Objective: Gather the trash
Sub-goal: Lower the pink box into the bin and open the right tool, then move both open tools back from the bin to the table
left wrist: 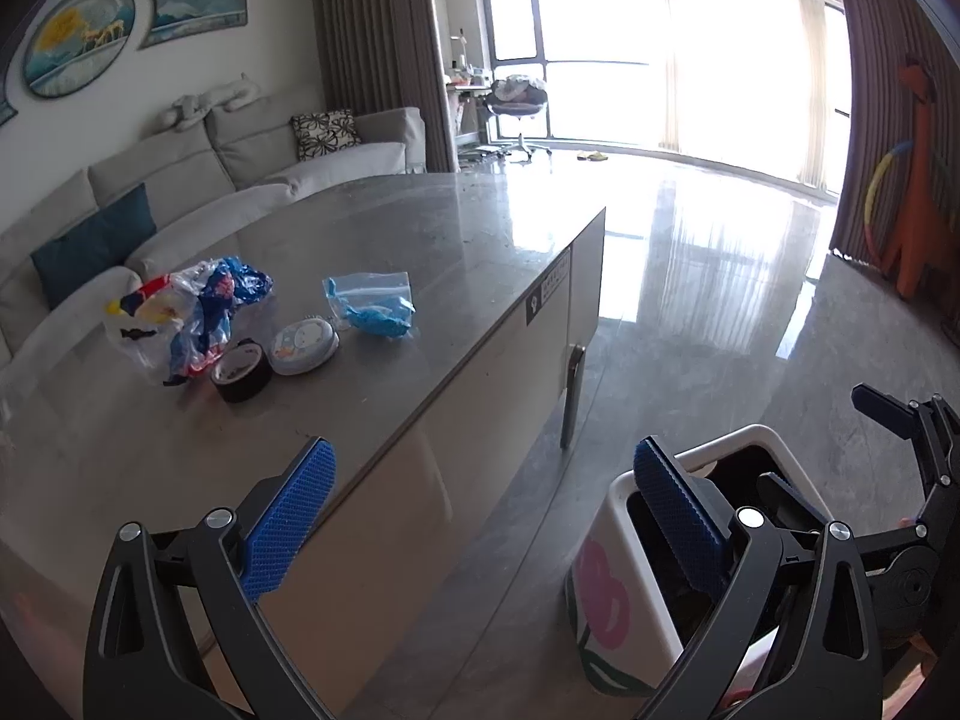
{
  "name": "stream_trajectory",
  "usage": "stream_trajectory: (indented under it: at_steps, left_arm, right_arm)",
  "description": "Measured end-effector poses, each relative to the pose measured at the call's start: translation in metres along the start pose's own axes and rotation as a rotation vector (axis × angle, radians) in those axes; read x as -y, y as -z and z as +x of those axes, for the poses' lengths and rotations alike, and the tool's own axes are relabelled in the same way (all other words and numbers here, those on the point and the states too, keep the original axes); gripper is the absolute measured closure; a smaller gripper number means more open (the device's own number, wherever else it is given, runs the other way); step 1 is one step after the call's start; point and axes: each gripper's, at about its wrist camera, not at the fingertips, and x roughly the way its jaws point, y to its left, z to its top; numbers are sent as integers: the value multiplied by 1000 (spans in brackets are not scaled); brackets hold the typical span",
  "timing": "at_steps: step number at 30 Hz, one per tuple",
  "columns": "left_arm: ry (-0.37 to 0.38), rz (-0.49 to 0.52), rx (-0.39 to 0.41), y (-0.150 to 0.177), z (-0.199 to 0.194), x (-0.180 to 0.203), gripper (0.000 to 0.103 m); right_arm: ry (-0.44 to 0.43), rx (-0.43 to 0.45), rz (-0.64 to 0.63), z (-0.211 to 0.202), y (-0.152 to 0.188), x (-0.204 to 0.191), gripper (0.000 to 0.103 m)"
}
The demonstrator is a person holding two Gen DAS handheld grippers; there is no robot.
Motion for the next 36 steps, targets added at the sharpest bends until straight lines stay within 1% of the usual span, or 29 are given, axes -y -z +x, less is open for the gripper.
stream_trajectory:
  at_steps: [2, 6, 11, 18, 21, 26, 29, 36]
  left_arm:
    - [-3, -12, 4, -1, 0, -3, 4]
    - [11, -57, 1, -6, -1, -13, 4]
    - [-11, -85, 15, -10, -2, -24, 4]
    - [-37, -137, 16, -14, -2, -49, 4]
    - [-61, -167, 20, -15, -2, -64, 4]
    - [-95, -208, -6, -17, 6, -89, 4]
    - [-129, -204, -14, -24, 12, -107, 4]
    - [-181, -242, -15, -43, 23, -149, 4]
  right_arm:
    - [-5, 29, 5, -6, -4, 1, 4]
    - [-4, 58, -8, -12, -12, -3, 4]
    - [-12, 79, -54, -14, -22, -19, 4]
    - [-54, 104, -79, -10, -37, -42, 4]
    - [-77, 114, -97, -6, -47, -53, 4]
    - [-124, 142, -129, 7, -69, -72, 4]
    - [-148, 164, -138, 15, -84, -82, 4]
    - [-194, 193, -146, 33, -110, -108, 4]
